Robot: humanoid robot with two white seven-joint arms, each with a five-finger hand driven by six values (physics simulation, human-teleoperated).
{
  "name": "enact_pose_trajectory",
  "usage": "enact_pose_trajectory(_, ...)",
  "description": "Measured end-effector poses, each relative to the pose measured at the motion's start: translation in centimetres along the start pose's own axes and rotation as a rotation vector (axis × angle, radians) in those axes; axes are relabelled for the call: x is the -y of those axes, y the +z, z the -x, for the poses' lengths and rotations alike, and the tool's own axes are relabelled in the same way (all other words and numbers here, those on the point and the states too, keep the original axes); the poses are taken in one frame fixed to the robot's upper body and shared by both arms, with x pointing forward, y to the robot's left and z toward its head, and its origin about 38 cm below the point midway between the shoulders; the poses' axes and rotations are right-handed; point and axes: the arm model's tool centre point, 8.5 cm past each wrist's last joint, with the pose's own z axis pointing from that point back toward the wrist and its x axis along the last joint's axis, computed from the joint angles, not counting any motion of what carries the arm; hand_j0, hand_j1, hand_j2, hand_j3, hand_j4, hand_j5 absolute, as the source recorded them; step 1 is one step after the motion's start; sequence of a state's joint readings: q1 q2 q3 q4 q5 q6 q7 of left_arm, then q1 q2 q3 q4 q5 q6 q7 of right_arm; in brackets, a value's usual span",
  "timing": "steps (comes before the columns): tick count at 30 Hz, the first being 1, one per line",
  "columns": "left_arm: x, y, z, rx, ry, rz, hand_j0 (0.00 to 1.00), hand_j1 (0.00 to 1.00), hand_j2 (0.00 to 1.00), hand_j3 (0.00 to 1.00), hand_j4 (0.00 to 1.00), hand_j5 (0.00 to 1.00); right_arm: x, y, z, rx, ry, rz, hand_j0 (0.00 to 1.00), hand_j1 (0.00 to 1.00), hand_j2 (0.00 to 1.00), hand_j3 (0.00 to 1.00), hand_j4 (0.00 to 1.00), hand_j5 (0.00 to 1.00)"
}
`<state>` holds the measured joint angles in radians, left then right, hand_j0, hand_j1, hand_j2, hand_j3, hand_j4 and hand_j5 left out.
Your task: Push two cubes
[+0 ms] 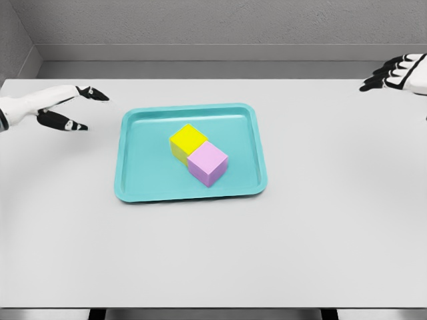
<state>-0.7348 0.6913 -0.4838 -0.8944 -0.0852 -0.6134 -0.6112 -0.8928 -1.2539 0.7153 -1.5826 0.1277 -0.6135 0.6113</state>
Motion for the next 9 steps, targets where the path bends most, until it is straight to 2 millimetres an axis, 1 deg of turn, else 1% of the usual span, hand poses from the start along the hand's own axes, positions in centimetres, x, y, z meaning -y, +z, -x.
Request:
enact_pose_trajectory(2, -0.3, 1.1, 0.9, -0.016, 0.035, -0.025, 1.00, 1.00, 1.00, 1.00, 1.00, 1.00, 0.2, 0.2, 0.0, -0.002, 0.004, 0.002, 1.00, 1.00, 1.00, 1.00, 1.00, 1.00)
enact_pose_trajectory(3, -0.3, 1.3, 1.1, -0.020, 0.049, -0.031, 1.00, 1.00, 1.00, 1.00, 1.00, 1.00, 0.1, 0.2, -0.1, -0.001, 0.004, 0.002, 1.00, 1.00, 1.00, 1.00, 1.00, 1.00)
enact_pose_trajectory(9, -0.2, 1.5, 1.5, -0.022, 0.076, -0.044, 1.00, 1.00, 1.00, 1.00, 1.00, 1.00, 0.1, 0.4, -0.3, 0.001, 0.009, -0.003, 1.00, 1.00, 1.00, 1.00, 1.00, 1.00)
